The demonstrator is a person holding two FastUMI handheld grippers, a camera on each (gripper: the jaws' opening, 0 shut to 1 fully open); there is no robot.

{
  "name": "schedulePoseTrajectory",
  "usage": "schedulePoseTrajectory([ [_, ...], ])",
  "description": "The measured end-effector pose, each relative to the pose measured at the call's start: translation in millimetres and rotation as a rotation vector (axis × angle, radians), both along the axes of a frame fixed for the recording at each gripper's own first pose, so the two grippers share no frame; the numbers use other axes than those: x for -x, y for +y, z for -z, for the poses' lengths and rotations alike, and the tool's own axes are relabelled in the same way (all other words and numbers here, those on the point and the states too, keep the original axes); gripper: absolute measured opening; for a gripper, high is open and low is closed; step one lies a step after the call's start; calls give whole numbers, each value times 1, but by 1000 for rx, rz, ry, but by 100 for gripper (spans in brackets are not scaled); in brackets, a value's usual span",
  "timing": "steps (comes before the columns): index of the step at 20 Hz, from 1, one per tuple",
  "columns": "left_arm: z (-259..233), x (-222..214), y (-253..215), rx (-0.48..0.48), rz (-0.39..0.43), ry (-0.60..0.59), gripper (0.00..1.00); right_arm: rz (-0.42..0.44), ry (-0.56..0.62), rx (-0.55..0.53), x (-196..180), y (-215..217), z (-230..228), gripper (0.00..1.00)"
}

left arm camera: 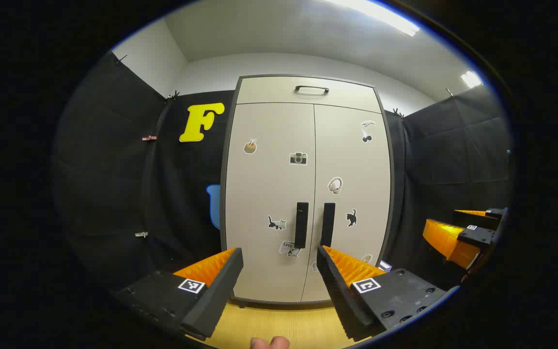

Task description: Open the right door of the double-door shoe cabinet with the right hand, and open the left door with the left hand.

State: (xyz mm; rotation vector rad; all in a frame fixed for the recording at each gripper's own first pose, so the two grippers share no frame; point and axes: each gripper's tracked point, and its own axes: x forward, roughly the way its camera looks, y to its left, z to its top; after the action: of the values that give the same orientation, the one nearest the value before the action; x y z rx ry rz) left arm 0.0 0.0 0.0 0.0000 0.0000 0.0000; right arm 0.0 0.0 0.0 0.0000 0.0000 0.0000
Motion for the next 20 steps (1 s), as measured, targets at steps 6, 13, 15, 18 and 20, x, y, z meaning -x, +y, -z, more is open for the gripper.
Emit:
schedulePoseTrajectory([
  [6, -1, 1, 3, -5, -8, -3, 95, -22, 22, -11, 1, 5, 5, 98],
  [13, -1, 1, 6, -17, -16, 0, 95, -32, 38, -21, 1, 10, 5, 98],
  [15, 0, 1, 7, -20, -19, 3, 95, -30, 42, -19, 1, 9, 6, 98],
  [18, 2, 2, 8, -24, -22, 10, 95, -33, 57, -18, 1, 11, 9, 98],
  [20, 3, 2, 9, -25, -25, 13, 95, -43, 64, -23, 1, 14, 10, 98],
])
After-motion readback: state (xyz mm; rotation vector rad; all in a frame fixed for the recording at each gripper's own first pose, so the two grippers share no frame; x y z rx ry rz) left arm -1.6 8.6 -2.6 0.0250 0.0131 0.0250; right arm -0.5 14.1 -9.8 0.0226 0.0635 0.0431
